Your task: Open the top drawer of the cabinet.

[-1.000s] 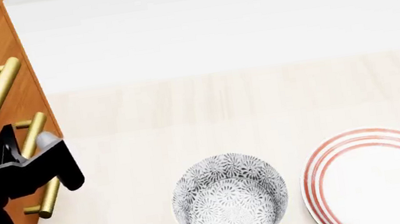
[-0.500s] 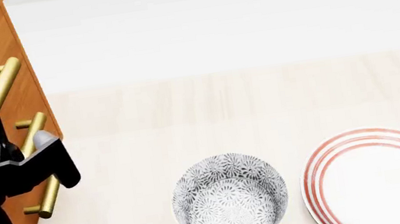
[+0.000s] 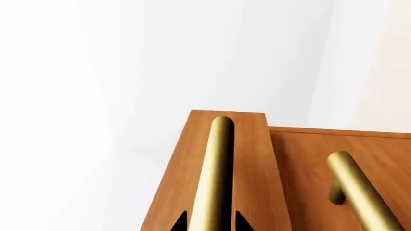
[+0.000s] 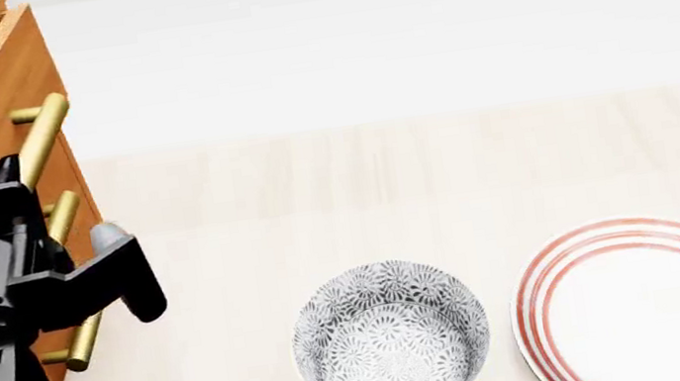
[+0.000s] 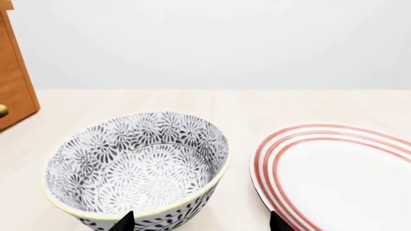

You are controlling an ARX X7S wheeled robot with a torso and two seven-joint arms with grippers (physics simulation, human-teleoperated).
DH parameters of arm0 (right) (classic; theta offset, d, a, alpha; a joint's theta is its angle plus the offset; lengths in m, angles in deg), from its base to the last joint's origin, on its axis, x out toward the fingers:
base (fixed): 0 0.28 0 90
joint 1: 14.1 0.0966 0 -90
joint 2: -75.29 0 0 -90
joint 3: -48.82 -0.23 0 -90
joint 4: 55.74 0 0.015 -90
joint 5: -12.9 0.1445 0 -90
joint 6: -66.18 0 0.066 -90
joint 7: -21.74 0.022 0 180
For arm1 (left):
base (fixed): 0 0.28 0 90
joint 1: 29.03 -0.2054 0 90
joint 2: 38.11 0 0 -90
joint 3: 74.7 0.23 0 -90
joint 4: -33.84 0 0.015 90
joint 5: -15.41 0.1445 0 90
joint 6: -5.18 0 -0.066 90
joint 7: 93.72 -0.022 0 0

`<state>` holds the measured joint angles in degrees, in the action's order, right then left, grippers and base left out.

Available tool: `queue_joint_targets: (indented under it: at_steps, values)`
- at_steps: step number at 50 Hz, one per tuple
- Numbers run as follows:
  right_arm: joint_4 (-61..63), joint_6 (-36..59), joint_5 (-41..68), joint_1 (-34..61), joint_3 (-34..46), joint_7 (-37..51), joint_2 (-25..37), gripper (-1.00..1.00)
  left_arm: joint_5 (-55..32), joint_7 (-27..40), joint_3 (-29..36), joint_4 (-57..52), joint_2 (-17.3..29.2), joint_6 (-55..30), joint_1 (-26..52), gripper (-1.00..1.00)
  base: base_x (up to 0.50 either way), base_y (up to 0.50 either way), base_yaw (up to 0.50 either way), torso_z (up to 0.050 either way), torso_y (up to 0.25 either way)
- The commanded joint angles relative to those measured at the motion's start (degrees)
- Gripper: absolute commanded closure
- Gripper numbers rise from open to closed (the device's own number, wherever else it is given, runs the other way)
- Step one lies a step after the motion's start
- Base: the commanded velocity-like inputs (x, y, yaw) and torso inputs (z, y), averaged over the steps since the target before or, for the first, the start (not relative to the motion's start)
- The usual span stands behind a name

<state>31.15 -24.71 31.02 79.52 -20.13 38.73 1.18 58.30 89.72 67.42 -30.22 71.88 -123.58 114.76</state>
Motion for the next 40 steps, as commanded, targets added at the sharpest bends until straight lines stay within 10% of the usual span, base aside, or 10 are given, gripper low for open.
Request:
queue_joint_targets:
  at_steps: [1,40]
  values:
    - [0.23,-0.26,-0.97,-0.12,-1.18,-1.17,-1.02,-1.0,2.35,-2.41,1.55,-1.95,-3.49,1.65,2.28,1.0,0.0,0.0,0.0,0.0,0.0]
    - [0.05,-0.68,-0.32,0.25,-0.69,-0.71,-0.46,-1.0,3.78,-4.02,6.4,-3.52,-9.66,3.39,3.06,1.0,0.01,0.0,0.0,0.0,0.0]
